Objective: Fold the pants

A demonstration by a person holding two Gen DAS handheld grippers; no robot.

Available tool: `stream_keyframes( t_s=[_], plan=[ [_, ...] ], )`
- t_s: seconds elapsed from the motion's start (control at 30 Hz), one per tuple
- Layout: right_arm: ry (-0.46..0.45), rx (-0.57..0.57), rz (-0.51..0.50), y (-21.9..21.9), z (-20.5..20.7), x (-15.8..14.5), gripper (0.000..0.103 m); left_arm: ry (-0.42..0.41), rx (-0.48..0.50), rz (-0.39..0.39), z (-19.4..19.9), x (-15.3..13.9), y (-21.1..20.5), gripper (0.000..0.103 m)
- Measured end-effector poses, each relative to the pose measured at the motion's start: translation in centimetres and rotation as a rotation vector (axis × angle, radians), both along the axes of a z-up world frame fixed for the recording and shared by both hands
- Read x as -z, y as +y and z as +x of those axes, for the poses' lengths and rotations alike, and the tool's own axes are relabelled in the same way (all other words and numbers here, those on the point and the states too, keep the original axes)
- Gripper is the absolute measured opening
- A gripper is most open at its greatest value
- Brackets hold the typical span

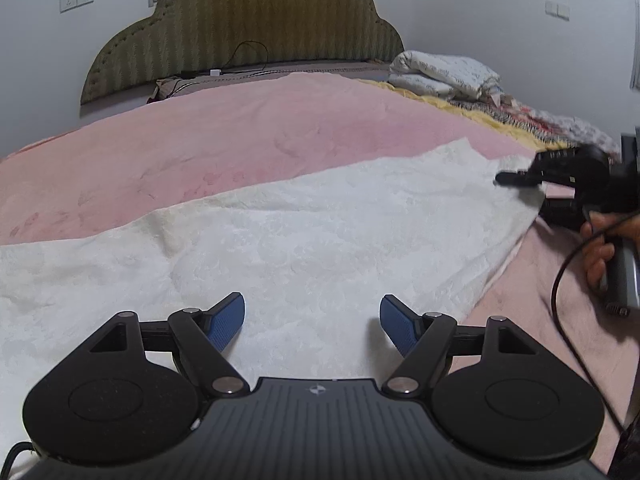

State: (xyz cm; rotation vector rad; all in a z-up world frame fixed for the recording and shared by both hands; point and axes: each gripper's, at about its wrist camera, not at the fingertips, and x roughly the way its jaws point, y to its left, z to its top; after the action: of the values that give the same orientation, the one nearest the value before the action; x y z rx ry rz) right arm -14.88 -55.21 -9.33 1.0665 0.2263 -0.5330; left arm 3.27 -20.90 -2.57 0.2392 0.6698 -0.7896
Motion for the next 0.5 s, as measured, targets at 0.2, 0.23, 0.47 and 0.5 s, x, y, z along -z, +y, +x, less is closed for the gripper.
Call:
stream_keyframes(
  t_s=[0.2, 0.23, 0.47, 0.5],
  plan=[
    [0.056, -0.081, -0.275, 3.0, 1.2, -4.2, 0.018, 0.293, -0.085, -0.294, 4.2, -0.7, 1.9, 0.078],
    [0.075, -0.117, -0.369, 4.3, 1.9, -5.5, 0.018, 0.341, -0.092, -0.344, 5.0, -0.8, 2.1, 0.078],
    [0.115, -0.399, -0.812, 15.1, 6.3, -10.3, 0.017, 0.714, -0.058, -0.758, 8.7, 0.3, 2.4, 0.092],
    [0.106, -0.433, -0.817, 16.2, 6.7, -10.3, 0.017, 0.777, -0.052, -0.824, 9.2, 0.8, 2.4, 0.094]
  ],
)
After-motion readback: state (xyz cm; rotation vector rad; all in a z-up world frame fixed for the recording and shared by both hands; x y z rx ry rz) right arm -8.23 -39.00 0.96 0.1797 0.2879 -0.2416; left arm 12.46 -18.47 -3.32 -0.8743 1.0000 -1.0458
